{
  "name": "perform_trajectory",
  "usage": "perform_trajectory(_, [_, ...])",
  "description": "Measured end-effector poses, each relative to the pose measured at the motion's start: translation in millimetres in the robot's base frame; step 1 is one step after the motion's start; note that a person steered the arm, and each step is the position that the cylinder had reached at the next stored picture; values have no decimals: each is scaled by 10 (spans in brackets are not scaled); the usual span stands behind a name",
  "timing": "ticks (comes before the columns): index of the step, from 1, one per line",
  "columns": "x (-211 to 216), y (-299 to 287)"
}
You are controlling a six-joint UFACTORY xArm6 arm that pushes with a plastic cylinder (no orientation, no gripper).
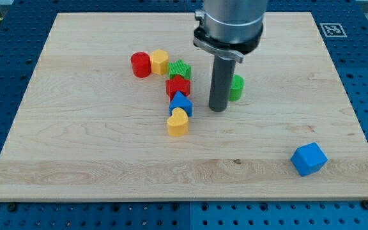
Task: Push the green circle closer to the blue cube
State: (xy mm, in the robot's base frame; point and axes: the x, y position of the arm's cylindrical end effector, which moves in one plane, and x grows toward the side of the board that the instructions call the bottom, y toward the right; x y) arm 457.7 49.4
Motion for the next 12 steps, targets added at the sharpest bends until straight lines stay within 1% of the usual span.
perform_trajectory(1, [-305,-91])
perform_trajectory(2, [-730,79])
perform_trajectory(3, [-853,387])
perform_trajectory(4, [-792,390])
perform_trajectory(7, [-235,494])
perform_trajectory(8, [-8,689])
perform_trajectory(9, [-139,712])
perform_trajectory(10, [-764,658])
perform_trajectory(11, [-1027,511])
perform_trajectory(12, [-751,476])
